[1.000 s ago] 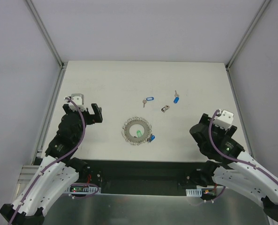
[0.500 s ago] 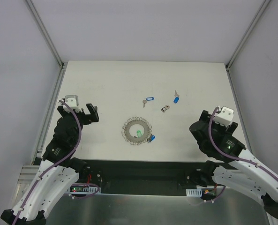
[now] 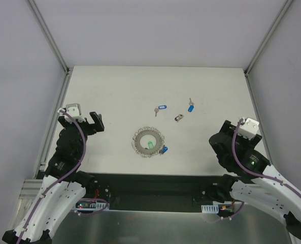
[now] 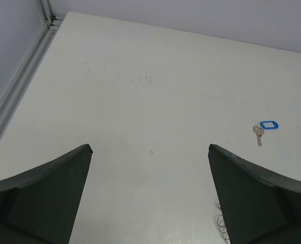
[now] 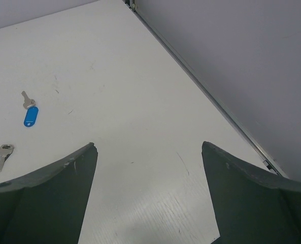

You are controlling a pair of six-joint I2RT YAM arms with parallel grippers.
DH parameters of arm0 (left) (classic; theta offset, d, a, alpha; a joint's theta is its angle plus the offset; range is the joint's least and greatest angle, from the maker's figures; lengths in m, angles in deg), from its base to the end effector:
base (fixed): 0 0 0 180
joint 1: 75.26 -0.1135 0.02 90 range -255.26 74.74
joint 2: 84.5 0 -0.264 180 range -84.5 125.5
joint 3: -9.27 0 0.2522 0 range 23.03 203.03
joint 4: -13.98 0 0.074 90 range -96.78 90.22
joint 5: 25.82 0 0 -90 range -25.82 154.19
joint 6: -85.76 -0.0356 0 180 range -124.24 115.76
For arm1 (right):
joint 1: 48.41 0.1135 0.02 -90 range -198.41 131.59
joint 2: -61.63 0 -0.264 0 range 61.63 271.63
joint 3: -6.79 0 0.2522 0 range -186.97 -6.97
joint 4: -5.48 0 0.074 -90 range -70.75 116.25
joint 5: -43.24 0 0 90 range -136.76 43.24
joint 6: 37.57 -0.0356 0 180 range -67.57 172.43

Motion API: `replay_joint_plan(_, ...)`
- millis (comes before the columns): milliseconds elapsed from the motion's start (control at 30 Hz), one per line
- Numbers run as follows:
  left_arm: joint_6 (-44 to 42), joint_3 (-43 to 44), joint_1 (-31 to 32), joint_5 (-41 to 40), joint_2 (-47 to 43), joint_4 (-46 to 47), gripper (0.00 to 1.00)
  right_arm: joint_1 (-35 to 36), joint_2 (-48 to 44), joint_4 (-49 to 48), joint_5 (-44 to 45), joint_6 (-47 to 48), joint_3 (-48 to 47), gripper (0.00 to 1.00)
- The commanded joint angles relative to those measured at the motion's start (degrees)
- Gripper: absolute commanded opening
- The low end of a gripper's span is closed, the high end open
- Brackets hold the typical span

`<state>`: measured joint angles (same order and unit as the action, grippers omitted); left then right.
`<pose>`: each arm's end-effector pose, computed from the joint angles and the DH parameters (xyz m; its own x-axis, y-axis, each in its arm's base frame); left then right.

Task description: Put the keys on the keyring

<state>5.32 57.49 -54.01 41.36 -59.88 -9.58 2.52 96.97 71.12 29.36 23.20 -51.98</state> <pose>0.1149 -0.0299 0.3245 0.0052 -0.1663 -0.9861 -0.0269 0.9857 -0.1663 0.0881 0.0537 0.3110 -0.2392 -0.1088 -0.9649 0.4397 0.8738 -0.2075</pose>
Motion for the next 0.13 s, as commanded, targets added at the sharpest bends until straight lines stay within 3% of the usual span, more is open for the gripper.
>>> replay_joint_plan(0,-0.51,0.17,-0.86,-0.2,0.25,0.93,0.99,0.48,-1.14,0.59,2.72,-0.74,-0.6,0.86)
replay_joint_plan(100,-0.42,0.26,-0.87,0.33,0.78,0.93,0.99,0.48,-1.32,0.85,3.42,-1.69,-0.6,0.87)
